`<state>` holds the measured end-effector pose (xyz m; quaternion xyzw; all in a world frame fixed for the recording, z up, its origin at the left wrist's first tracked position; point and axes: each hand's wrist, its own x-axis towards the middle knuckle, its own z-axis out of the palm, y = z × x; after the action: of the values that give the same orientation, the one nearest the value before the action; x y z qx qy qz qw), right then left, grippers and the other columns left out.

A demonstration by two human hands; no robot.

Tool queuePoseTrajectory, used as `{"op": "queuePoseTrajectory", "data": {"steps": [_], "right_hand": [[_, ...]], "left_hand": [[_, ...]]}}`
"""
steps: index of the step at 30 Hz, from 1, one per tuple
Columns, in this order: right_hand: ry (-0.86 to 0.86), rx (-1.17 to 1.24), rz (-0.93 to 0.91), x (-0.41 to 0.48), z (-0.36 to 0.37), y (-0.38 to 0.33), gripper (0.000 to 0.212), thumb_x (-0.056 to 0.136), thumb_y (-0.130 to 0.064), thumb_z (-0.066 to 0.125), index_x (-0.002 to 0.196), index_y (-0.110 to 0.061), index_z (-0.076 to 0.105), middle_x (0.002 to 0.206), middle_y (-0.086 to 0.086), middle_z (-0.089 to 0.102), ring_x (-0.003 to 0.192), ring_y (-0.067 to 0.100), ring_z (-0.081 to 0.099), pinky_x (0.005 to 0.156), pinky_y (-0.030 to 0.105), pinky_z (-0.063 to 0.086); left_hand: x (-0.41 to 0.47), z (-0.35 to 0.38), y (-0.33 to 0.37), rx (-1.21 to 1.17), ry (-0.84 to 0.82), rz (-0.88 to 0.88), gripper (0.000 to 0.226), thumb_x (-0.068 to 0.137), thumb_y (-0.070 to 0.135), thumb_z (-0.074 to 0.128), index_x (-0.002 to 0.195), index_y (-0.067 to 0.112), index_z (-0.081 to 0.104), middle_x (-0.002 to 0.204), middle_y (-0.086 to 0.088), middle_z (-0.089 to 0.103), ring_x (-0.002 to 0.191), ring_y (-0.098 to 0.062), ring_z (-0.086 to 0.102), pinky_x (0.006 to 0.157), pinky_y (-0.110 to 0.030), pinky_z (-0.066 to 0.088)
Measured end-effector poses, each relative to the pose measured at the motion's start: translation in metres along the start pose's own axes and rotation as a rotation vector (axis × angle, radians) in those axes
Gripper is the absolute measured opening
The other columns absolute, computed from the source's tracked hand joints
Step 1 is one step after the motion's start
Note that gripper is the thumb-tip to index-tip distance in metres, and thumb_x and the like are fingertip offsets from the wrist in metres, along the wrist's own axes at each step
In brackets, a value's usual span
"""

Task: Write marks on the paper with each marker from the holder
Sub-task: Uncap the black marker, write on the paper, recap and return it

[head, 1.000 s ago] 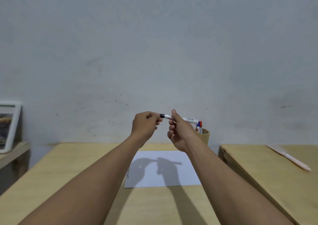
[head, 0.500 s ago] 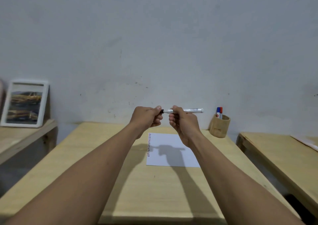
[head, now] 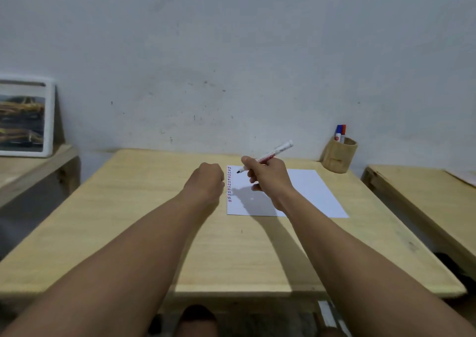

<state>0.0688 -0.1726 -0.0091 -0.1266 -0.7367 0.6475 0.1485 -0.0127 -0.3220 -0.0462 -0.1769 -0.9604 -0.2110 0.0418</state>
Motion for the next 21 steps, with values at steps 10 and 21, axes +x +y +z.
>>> {"op": "queuePoseTrajectory", "data": {"steps": [10,21], "right_hand": [[0.007,-0.248,0.005,0.000,0.020,0.051,0.020,0.083,-0.027,0.068,0.083,-0.007,0.065,0.068,0.002,0.073,0.057,0.016,0.066,0.063,0.038,0.058],[-0.017,-0.468,-0.123,-0.002,0.026,0.063,0.028,0.088,-0.030,0.068,0.065,-0.015,0.063,0.061,-0.004,0.069,0.057,0.012,0.065,0.056,0.028,0.049]], "left_hand": [[0.004,0.007,-0.005,-0.048,-0.050,-0.011,0.025,0.088,0.025,0.067,0.109,0.012,0.072,0.107,-0.010,0.072,0.105,-0.034,0.065,0.084,-0.039,0.054],[-0.026,0.029,-0.027,0.189,-0.117,-0.075,0.055,0.105,0.038,0.021,0.158,0.024,0.024,0.167,-0.015,0.018,0.155,-0.033,0.008,0.123,-0.056,0.007]]}}
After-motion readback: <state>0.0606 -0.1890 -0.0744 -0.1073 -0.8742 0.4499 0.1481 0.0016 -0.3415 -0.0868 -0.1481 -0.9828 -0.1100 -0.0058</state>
